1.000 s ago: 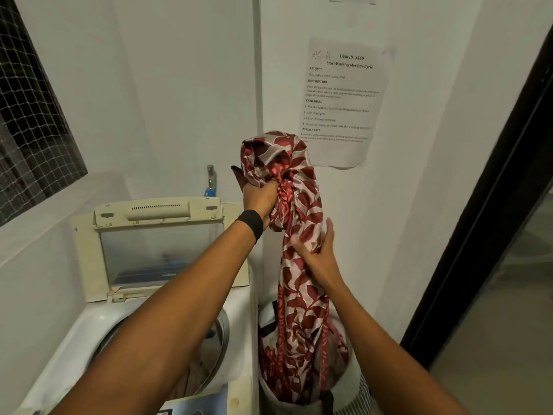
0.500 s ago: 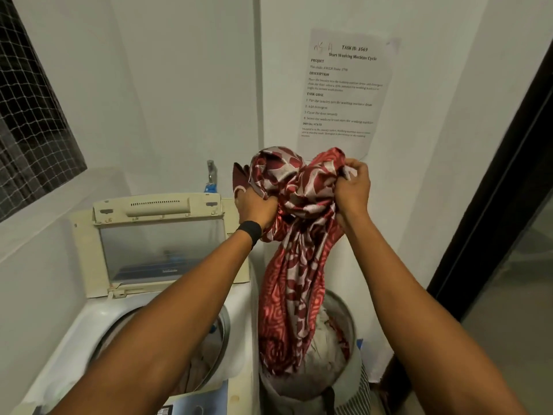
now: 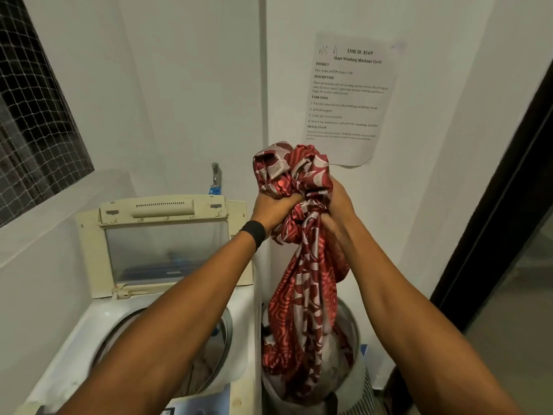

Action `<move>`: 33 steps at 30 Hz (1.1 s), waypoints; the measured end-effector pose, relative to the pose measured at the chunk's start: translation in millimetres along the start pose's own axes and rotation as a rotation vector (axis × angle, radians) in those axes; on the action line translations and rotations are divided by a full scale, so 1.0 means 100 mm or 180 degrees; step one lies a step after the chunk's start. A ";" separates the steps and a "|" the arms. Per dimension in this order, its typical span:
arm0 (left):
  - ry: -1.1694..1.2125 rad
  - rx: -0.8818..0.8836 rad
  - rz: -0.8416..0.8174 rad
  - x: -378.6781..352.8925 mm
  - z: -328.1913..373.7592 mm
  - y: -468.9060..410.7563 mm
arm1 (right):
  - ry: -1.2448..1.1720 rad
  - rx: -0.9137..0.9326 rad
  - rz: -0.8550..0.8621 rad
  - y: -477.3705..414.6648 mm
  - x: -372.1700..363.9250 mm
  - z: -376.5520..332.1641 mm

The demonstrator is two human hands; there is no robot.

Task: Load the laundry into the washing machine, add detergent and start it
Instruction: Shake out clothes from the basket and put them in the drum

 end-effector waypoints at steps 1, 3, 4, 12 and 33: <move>0.0055 0.0032 0.0174 0.01 0.00 -0.02 | 0.0155 0.0237 0.0035 -0.05 0.02 0.00; 0.0225 0.0078 0.0417 0.00 0.02 -0.05 | 0.1050 0.0957 0.0293 -0.04 0.11 -0.01; 0.0290 0.0109 0.0499 -0.01 0.03 -0.08 | 0.1488 0.1282 0.0412 0.01 0.17 0.04; 0.0372 0.0118 0.0708 0.08 0.02 -0.45 | 0.2485 -0.0401 -0.0407 0.31 0.85 1.41; -0.0970 -0.0080 -0.0566 -0.09 0.03 -0.16 | 0.0522 0.0737 0.0849 -0.37 0.21 -0.12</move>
Point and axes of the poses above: each hand's wrist, its own y-axis away from the middle knuckle, its own x-axis out of the back of the hand, z = x × y, the point moved 5 cm from there along -y, towards the middle knuckle, and after that the axes turned 4 degrees about x, right-handed, at the moved point
